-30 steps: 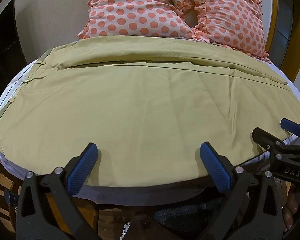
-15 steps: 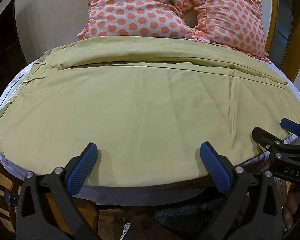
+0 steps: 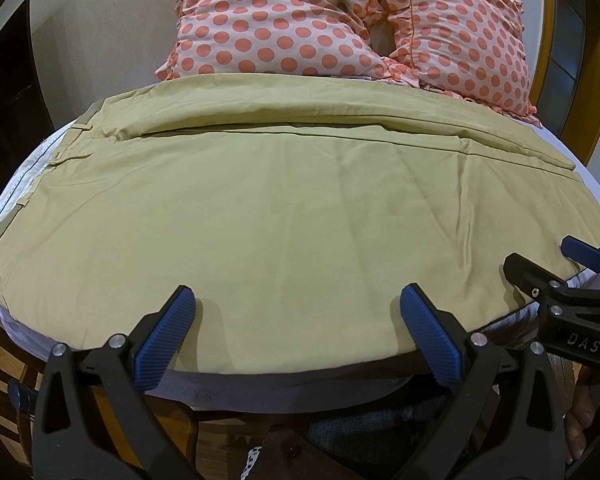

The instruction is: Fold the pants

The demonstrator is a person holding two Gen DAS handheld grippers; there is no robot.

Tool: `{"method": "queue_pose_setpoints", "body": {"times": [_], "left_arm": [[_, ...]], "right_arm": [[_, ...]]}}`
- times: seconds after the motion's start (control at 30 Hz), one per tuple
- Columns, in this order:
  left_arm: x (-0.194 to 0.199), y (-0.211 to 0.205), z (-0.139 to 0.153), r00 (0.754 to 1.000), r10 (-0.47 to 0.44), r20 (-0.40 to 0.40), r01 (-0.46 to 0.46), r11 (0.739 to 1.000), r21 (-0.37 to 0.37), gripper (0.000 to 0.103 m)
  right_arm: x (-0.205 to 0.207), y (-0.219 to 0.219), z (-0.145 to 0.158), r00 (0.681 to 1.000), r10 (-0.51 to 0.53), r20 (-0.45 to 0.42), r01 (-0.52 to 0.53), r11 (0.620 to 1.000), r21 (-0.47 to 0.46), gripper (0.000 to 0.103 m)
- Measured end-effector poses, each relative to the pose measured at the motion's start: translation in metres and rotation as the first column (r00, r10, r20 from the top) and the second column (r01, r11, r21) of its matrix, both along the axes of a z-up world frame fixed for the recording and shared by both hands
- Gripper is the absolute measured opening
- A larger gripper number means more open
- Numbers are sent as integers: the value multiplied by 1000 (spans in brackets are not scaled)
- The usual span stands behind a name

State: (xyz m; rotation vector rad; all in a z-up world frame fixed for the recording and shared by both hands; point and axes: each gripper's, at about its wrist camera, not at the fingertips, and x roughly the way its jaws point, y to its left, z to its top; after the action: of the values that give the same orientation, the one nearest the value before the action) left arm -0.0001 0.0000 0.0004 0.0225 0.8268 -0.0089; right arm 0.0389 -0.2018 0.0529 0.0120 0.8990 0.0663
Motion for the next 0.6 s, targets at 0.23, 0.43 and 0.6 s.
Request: {"method": "queue_pose_setpoints", "body": {"times": [0.23, 0.43, 0.6], "left_arm": [[0, 0, 0, 1000, 0, 1, 0, 1000, 0, 101], [0, 0, 0, 1000, 0, 2, 0, 1000, 0, 101], [0, 0, 0, 1000, 0, 2, 0, 1000, 0, 101]], "right_arm": [[0, 0, 0, 1000, 0, 1, 0, 1000, 0, 102], [-1, -1, 0, 1000, -1, 3, 1, 1000, 0, 102], [-2, -1, 2, 1000, 0, 5, 0, 1000, 1, 102]]}}
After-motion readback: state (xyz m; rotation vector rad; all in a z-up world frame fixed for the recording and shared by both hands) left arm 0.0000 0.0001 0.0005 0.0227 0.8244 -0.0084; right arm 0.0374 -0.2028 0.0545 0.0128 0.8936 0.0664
